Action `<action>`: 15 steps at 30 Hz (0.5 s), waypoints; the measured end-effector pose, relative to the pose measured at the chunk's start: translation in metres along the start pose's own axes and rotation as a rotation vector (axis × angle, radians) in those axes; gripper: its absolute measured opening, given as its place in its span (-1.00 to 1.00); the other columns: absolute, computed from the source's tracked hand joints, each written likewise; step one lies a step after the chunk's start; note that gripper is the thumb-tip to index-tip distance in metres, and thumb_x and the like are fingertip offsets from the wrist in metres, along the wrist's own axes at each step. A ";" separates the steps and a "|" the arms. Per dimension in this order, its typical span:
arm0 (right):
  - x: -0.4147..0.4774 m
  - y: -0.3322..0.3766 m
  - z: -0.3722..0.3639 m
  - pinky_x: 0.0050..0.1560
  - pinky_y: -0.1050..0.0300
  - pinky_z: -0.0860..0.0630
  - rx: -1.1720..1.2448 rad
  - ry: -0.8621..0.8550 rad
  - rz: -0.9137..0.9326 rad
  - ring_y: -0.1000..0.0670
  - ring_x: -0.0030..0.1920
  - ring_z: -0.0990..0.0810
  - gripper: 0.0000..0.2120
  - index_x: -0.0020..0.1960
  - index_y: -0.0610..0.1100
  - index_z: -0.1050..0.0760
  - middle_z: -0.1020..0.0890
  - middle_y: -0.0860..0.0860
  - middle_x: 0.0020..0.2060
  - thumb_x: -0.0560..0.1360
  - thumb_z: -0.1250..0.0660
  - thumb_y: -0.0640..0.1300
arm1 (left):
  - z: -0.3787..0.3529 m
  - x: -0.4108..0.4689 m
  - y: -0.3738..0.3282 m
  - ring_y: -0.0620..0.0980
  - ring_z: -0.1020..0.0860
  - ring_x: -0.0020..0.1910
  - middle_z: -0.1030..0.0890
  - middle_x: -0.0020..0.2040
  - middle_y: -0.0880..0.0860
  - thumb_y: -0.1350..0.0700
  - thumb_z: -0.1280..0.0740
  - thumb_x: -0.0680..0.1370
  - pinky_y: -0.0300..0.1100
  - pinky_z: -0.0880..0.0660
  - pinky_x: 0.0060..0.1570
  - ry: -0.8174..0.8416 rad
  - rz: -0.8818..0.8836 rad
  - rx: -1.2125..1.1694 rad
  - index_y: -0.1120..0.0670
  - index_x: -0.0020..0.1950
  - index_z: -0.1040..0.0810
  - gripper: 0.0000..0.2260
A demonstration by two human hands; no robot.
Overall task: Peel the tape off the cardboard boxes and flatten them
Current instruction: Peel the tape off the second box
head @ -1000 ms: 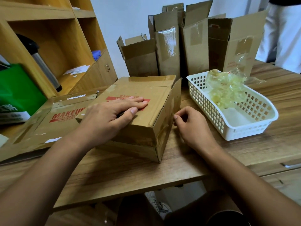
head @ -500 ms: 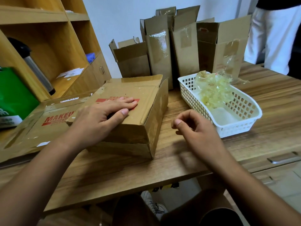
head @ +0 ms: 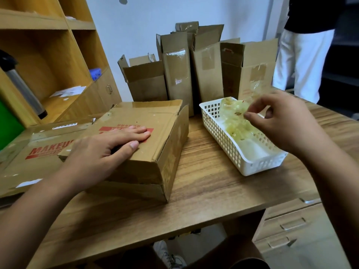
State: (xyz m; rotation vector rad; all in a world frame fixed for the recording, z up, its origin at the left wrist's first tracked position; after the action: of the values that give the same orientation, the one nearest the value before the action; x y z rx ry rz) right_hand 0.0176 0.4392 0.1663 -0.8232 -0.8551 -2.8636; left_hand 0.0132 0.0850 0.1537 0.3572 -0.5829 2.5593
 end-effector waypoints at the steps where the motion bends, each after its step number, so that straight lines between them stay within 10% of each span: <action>1: 0.004 -0.006 -0.003 -0.12 0.14 -0.29 -0.039 0.034 -0.021 0.08 -0.19 -0.44 -0.87 -0.18 0.06 -0.55 -0.44 0.18 -0.24 0.50 -0.47 -0.01 | 0.000 0.000 0.000 -0.40 -0.35 0.40 -0.42 0.31 -0.53 -0.39 -0.06 0.53 0.07 -0.53 0.18 -0.006 -0.003 -0.005 -0.52 0.33 -0.39 -0.62; 15: 0.004 -0.021 -0.015 -0.04 0.10 -0.36 -0.072 0.001 -0.057 -0.04 -0.08 -0.56 -0.94 -0.05 0.05 -0.65 -0.58 0.00 -0.11 0.55 -0.40 -0.07 | -0.001 0.000 0.002 -0.38 -0.35 0.42 -0.43 0.33 -0.50 -0.36 -0.09 0.55 0.06 -0.51 0.25 -0.002 -0.030 -0.025 -0.50 0.34 -0.40 -0.63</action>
State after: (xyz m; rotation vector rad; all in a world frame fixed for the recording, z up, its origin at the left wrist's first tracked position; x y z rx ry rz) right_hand 0.0033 0.4495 0.1476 -0.8171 -0.7924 -2.9600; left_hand 0.0121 0.0835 0.1520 0.3577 -0.6048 2.5208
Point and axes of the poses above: each hand's wrist, its own x-axis towards the middle knuckle, its own z-axis out of the back of the hand, y = z × x, the point moved 5 cm from there along x, towards the middle knuckle
